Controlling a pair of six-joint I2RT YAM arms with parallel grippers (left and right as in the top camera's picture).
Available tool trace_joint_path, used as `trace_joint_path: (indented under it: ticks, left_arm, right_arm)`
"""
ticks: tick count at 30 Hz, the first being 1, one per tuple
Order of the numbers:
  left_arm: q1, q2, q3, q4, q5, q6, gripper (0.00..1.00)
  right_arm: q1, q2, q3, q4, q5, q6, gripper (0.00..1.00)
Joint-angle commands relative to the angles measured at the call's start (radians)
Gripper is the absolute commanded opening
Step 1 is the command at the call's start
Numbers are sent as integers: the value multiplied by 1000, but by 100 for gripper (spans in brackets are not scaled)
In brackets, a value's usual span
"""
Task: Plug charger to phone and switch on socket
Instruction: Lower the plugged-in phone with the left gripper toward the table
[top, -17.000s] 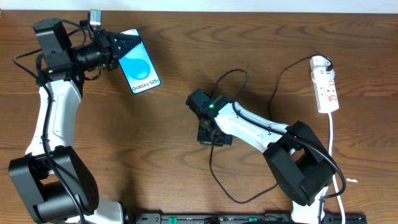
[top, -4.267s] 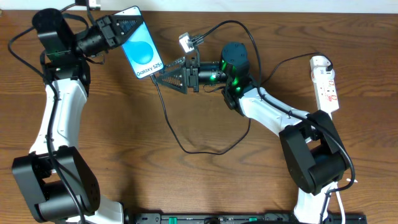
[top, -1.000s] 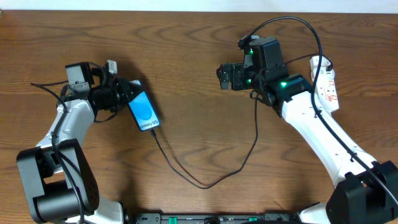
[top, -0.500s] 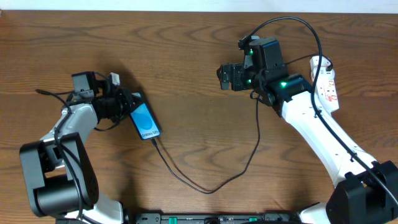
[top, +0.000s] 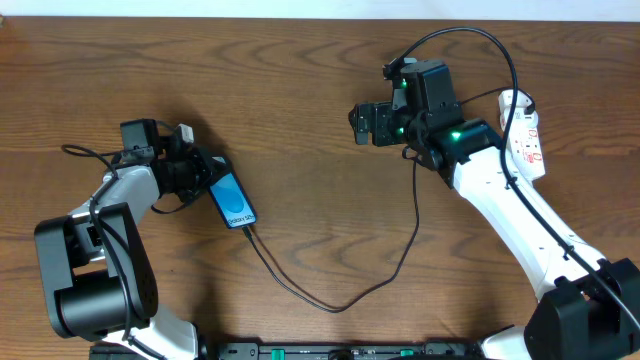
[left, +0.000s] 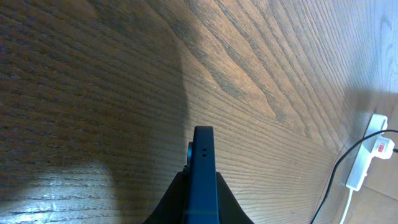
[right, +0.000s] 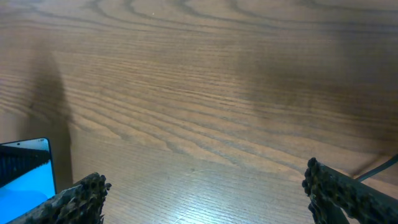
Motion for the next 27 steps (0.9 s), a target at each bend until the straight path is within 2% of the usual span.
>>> trace_joint_path:
  ticks: [1,27]
  left_arm:
    - [-1,11,-6,-3,-2,16,7]
    - [-1,12,-19,-18,-2,16,8]
  right_arm:
    - [0,-23,12,-5,8,-11,99]
    - [0,-23,12,-8,8,-11,99]
